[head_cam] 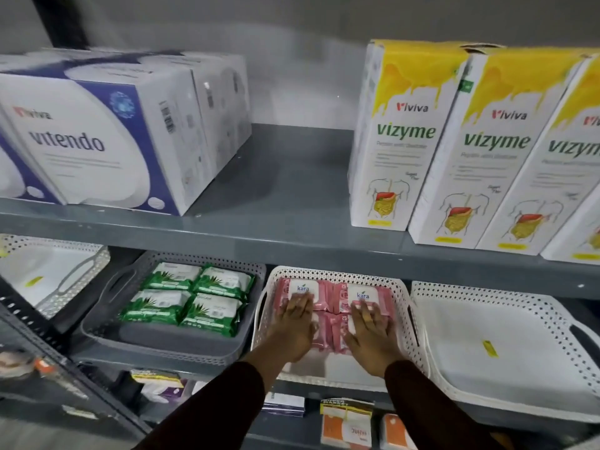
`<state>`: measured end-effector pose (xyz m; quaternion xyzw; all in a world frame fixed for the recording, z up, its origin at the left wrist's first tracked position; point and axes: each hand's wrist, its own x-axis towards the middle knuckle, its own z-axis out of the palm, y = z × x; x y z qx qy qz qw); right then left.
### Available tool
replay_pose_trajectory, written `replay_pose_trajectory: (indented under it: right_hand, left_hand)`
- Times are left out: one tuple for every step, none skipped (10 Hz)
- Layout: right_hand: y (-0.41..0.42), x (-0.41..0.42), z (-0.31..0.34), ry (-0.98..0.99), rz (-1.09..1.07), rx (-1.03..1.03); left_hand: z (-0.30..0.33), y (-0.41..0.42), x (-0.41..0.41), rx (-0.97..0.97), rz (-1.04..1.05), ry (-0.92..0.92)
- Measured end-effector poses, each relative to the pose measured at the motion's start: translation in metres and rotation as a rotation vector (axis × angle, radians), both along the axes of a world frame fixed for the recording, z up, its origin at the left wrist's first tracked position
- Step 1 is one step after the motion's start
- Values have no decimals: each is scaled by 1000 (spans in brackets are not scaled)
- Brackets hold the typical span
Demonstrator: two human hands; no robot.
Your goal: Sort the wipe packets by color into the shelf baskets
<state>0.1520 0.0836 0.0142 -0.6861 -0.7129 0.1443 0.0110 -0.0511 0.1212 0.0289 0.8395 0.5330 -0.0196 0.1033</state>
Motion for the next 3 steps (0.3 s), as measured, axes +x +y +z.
replay_pose_trajectory:
  right_hand:
    - [9,-26,66,140,-128,238]
    - [-26,-33,80,201,-72,460]
    - [-71,-57,53,507,-1,510]
  left_hand:
    - [69,21,-36,178,-81,-171]
    - [89,-23,-39,252,-230,-390]
    - [82,-64,-59,18,-188,-433]
